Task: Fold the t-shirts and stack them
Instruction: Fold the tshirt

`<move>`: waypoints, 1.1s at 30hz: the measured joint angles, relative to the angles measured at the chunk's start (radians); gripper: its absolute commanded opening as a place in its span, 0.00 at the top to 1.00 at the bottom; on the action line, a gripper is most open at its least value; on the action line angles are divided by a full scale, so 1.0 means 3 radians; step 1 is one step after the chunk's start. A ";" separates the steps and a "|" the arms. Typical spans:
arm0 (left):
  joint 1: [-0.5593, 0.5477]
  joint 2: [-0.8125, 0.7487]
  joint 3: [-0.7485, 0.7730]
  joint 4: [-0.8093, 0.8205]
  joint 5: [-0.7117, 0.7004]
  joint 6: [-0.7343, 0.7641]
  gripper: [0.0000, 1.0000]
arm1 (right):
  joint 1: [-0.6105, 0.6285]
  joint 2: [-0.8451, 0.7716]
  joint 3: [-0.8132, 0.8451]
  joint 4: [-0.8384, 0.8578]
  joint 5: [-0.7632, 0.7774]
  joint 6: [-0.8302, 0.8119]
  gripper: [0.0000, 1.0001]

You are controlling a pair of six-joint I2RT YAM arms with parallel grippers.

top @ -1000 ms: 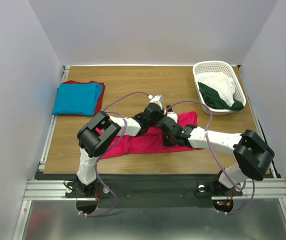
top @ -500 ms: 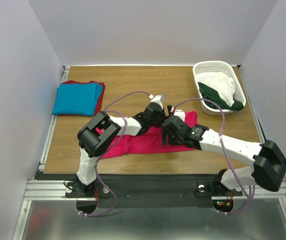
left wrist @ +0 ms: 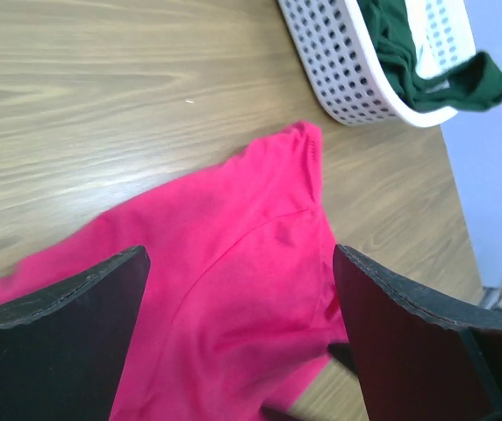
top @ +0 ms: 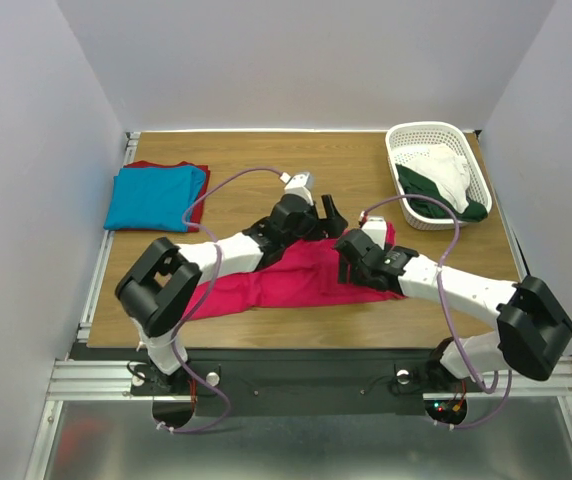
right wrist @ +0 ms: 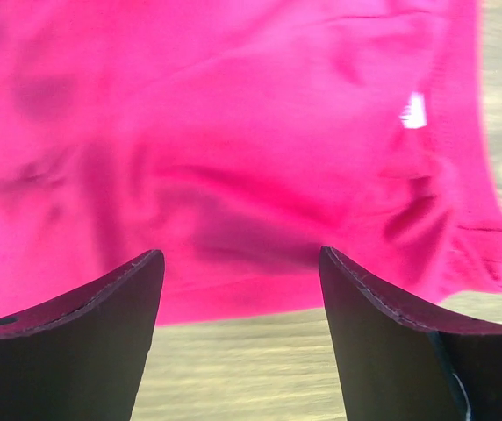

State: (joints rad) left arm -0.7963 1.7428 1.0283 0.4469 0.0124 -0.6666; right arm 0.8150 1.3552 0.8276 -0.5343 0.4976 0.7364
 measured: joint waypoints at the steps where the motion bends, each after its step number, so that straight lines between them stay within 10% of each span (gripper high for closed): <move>1: 0.0003 -0.0052 -0.0048 0.0005 -0.0043 0.0014 0.02 | -0.0042 0.0000 -0.0036 -0.0008 0.0019 0.0003 0.22; 13: 0.0023 -0.0613 -0.1260 -0.0103 -0.0579 0.0055 0.01 | -0.0551 0.0310 -0.0081 0.0118 0.0055 -0.0153 0.21; 33: 0.0023 -0.1036 -0.1714 0.0034 -0.0696 -0.0389 0.01 | -0.1113 0.1770 0.1194 0.0778 -0.0228 -0.0657 0.21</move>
State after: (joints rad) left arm -0.7895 1.4319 0.5140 0.4572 -0.1963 -0.7834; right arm 0.4812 1.8862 1.1858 -0.3008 0.4294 0.5392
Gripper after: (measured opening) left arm 0.985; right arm 0.792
